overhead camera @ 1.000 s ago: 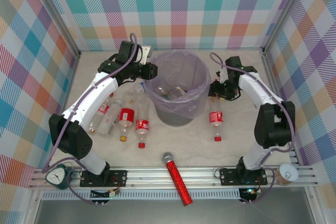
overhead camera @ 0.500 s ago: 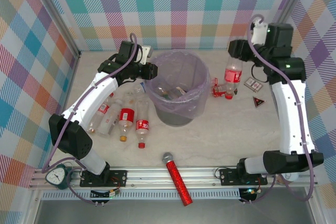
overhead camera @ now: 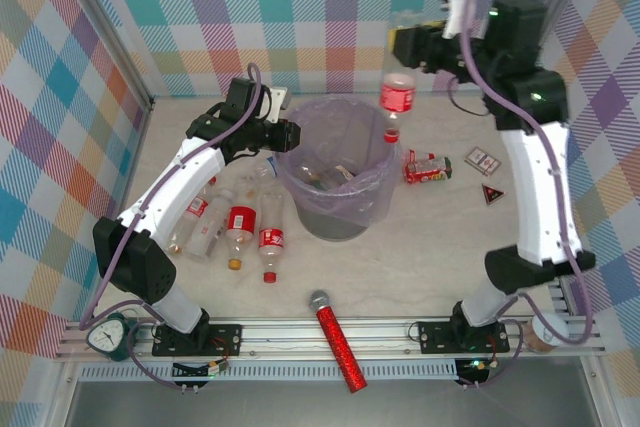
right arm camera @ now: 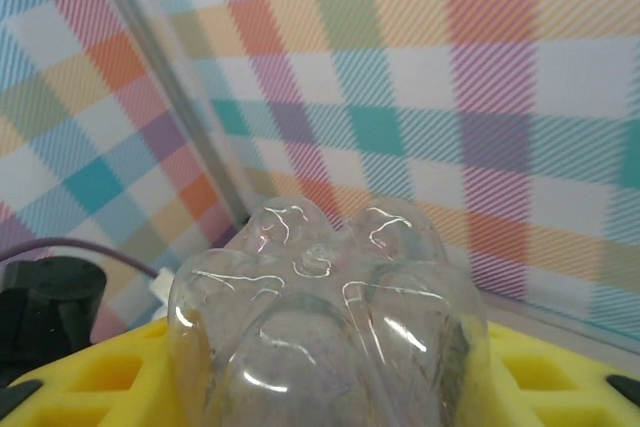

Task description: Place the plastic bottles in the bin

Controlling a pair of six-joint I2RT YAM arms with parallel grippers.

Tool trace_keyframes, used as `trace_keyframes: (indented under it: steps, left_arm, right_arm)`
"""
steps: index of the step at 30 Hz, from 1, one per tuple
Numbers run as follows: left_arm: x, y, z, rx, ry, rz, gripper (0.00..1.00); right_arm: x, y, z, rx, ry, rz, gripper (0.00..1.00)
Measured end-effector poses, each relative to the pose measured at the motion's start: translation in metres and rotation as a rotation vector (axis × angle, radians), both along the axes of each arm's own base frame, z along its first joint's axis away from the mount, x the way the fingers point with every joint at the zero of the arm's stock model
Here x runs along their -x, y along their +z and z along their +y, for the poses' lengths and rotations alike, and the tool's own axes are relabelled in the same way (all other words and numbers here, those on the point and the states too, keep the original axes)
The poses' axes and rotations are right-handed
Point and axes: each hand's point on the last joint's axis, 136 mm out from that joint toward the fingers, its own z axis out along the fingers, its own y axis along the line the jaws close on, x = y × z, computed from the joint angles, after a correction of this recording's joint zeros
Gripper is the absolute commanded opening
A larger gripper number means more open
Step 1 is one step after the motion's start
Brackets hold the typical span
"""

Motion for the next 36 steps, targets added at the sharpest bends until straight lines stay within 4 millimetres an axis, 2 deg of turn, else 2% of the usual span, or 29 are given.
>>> trace_keyframes:
  steps: [3, 5, 10, 17, 25, 28, 36]
  left_arm:
    - [0.0, 0.0, 0.0, 0.0, 0.0, 0.0, 0.33]
    - [0.0, 0.0, 0.0, 0.0, 0.0, 0.0, 0.33]
    - [0.0, 0.0, 0.0, 0.0, 0.0, 0.0, 0.33]
    - [0.0, 0.0, 0.0, 0.0, 0.0, 0.0, 0.33]
    - [-0.002, 0.001, -0.001, 0.004, 0.001, -0.011, 0.33]
    - [-0.002, 0.001, -0.002, 0.008, -0.004, -0.009, 0.33]
    - [-0.002, 0.001, -0.002, 0.011, -0.005, -0.012, 0.33]
  right_arm:
    - [-0.023, -0.035, 0.042, 0.057, 0.061, 0.067, 0.46]
    - [-0.037, -0.066, 0.066, 0.112, 0.085, 0.123, 0.46]
    - [-0.052, -0.137, 0.099, 0.251, 0.115, 0.243, 0.45]
    - [-0.049, -0.201, 0.12, 0.396, 0.138, 0.328, 0.45]
    - [-0.037, -0.307, 0.119, 0.514, 0.169, 0.481, 0.45]
    - [-0.038, -0.313, 0.119, 0.51, 0.169, 0.452, 0.47]
    - [-0.035, -0.314, 0.117, 0.491, 0.164, 0.426, 0.68]
